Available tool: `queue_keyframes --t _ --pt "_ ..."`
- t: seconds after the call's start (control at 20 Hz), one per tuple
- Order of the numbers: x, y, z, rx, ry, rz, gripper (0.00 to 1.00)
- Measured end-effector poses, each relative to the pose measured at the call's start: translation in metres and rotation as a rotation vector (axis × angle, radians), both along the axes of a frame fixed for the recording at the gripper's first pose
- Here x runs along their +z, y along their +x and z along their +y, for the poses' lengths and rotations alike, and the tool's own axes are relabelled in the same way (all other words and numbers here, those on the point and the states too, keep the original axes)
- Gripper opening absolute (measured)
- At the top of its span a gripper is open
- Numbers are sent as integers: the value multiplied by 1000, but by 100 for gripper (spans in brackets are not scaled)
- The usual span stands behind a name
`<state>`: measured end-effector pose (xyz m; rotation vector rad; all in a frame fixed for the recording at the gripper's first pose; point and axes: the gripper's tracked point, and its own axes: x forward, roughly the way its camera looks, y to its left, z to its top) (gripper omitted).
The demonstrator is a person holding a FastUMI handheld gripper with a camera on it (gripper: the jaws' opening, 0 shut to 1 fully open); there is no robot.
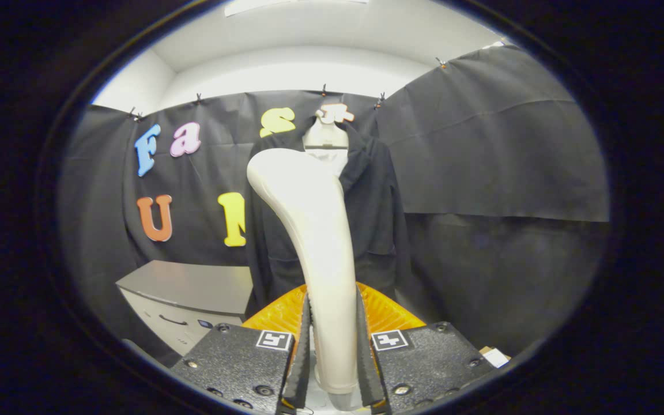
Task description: Iron the clothes twice with a garment steamer, once on the left side and once on the right side.
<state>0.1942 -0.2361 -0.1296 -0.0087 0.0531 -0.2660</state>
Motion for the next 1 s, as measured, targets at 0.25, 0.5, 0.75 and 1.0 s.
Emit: queue_keyframes --t 0.25,0.5,0.75,1.0 --pt "28 -22 8 101 -8 -45 37" --pt "41 -55 15 202 -2 -95 37" --pt "31 -61 10 251 30 -53 37" --pt "23 -56 11 227 42 -40 37"
